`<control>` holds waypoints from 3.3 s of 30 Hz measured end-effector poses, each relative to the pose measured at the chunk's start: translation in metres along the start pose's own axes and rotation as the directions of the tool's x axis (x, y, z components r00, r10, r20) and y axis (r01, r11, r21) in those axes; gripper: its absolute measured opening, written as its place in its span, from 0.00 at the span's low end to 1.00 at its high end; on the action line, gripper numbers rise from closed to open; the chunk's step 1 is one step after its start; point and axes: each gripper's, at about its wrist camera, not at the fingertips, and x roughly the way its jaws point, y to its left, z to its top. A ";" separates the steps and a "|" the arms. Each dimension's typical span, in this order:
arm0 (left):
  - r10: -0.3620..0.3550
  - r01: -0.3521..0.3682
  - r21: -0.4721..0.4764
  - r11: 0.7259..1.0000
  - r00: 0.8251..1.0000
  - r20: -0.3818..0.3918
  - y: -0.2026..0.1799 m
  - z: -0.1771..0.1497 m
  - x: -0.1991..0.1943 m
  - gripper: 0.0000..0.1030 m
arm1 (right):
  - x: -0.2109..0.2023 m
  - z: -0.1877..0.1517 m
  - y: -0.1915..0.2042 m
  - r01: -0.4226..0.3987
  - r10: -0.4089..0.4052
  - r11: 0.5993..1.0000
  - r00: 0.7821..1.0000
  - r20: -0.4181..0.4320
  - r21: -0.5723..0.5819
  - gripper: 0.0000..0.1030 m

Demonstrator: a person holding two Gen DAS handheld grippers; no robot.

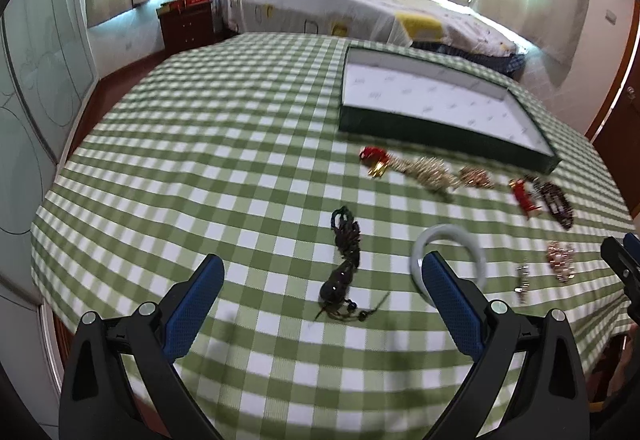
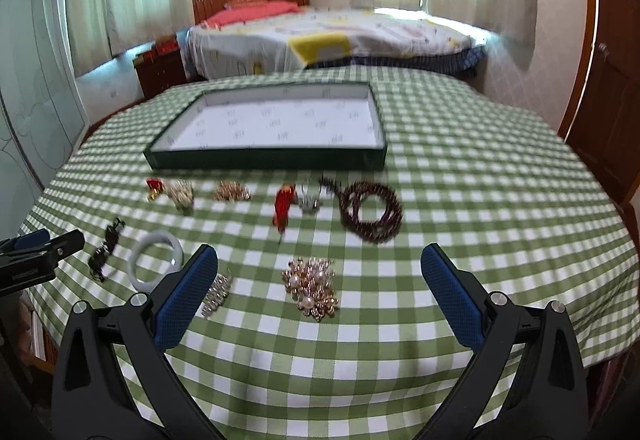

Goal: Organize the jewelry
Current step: 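Lower the left tool and close it on the black beaded cord necklace, then lift the black necklace with the left tool while the right tool grasps the pearl brooch, then carry both items into the green tray and open both tools to release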

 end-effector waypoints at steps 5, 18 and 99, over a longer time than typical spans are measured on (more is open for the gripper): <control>-0.020 0.021 0.013 1.000 0.999 -0.042 -0.001 -0.003 0.019 0.93 | 0.020 -0.006 -0.002 -0.002 0.002 1.000 0.999 -0.053 0.007 0.96; -0.023 0.028 0.066 0.997 0.997 -0.076 -0.005 -0.008 0.030 0.85 | 0.036 -0.009 -0.005 -0.017 0.020 0.999 0.994 -0.104 0.029 0.96; -0.036 0.027 0.072 0.997 0.992 0.122 -0.013 0.031 -0.024 0.17 | 0.017 0.007 0.003 -0.143 0.143 0.990 0.990 0.007 -0.005 0.20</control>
